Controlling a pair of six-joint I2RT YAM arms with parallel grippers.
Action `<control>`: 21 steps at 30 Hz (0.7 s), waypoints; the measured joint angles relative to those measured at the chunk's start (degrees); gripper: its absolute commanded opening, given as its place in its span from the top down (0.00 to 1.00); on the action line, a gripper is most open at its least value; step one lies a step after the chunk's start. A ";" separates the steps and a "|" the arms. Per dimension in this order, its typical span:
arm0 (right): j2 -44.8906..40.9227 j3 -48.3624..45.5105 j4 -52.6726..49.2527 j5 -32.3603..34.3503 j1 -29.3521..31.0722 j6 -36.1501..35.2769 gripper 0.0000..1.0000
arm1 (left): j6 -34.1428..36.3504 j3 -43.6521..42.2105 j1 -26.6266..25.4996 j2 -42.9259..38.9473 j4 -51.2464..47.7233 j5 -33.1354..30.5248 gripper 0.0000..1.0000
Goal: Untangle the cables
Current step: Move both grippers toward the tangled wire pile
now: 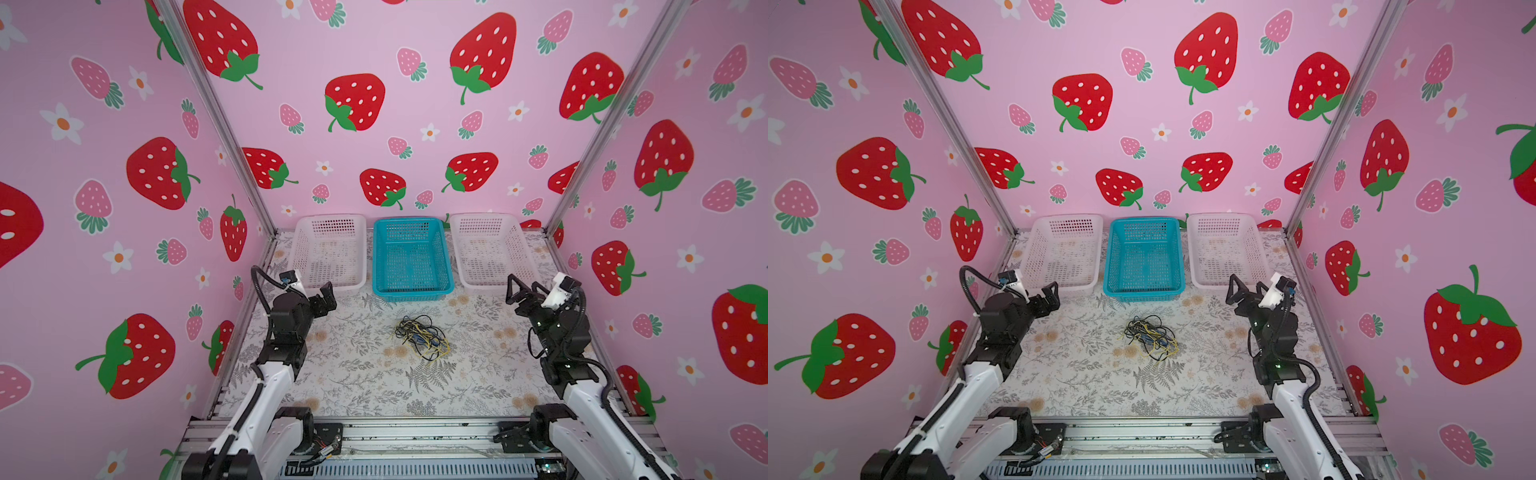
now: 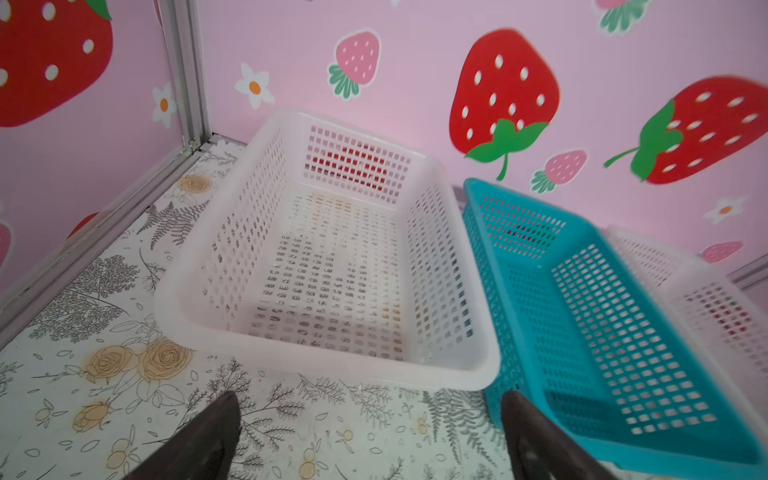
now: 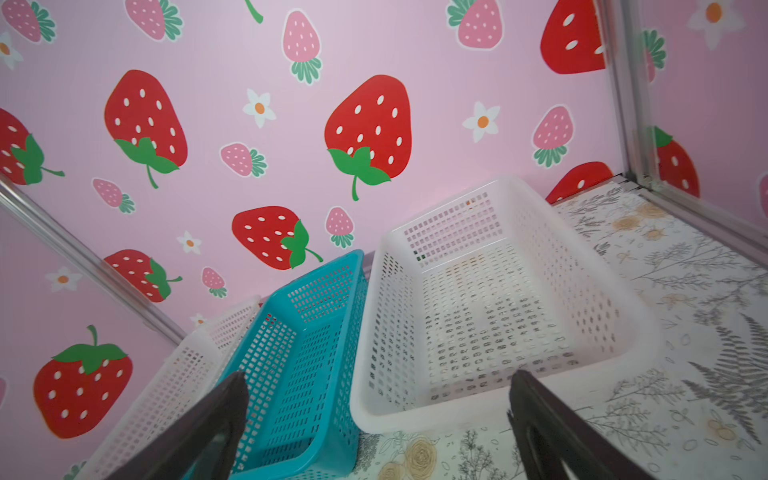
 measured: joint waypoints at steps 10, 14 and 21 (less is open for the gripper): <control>4.39 8.85 -16.85 -3.04 19.47 -4.59 0.03 | -17.70 10.01 -0.59 -8.00 -22.77 1.49 0.01; 6.38 8.63 -20.48 -4.22 27.26 -7.04 0.09 | -19.98 10.78 -0.72 -7.08 -28.52 6.10 0.01; 16.39 8.00 -20.55 -4.66 35.34 -10.38 0.15 | -24.50 7.26 -5.14 -8.90 -32.70 10.10 0.02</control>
